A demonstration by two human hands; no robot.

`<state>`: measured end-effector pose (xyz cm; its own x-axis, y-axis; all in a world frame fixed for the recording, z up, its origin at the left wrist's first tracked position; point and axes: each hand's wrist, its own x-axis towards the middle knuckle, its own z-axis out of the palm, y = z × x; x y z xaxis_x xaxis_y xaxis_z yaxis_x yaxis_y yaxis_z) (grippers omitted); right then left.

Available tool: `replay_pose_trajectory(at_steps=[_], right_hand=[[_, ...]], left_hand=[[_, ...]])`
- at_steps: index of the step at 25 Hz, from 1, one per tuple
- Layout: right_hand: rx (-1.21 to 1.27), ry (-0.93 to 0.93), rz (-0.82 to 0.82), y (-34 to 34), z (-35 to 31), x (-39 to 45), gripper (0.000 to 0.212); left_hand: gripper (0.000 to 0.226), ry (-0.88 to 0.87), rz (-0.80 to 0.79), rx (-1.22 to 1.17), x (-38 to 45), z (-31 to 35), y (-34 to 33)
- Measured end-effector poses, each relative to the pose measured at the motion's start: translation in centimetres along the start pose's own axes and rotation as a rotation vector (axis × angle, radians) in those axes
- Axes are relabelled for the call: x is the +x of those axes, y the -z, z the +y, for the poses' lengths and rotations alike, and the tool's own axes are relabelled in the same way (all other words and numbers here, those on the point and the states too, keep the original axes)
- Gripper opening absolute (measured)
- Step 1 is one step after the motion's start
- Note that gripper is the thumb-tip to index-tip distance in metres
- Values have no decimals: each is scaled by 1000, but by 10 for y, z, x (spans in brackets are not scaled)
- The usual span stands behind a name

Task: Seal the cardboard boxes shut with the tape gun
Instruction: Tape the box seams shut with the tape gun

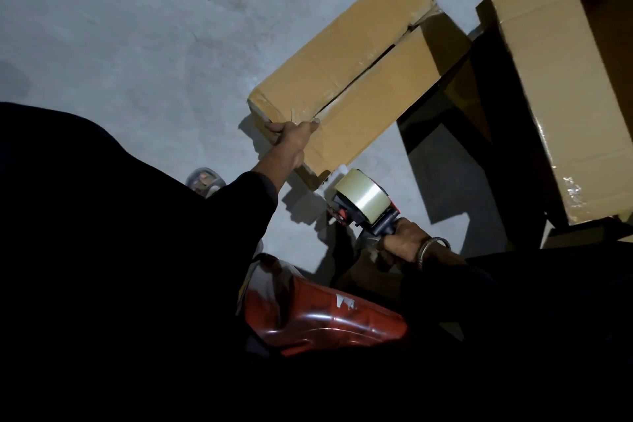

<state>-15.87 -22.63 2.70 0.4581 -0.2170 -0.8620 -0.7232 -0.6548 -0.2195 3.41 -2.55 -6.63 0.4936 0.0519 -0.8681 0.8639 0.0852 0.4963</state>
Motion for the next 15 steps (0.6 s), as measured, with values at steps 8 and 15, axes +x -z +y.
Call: replay_pose_trajectory(at_steps=[8,15], right_hand=[[110,-81,-86,-39,-2,50,21],[204,-119,-94,-70,-13,62,26]], left_hand=[[77,-14,-59,241,-1,-21,1],[123,14,-35,280,60,-43,16]])
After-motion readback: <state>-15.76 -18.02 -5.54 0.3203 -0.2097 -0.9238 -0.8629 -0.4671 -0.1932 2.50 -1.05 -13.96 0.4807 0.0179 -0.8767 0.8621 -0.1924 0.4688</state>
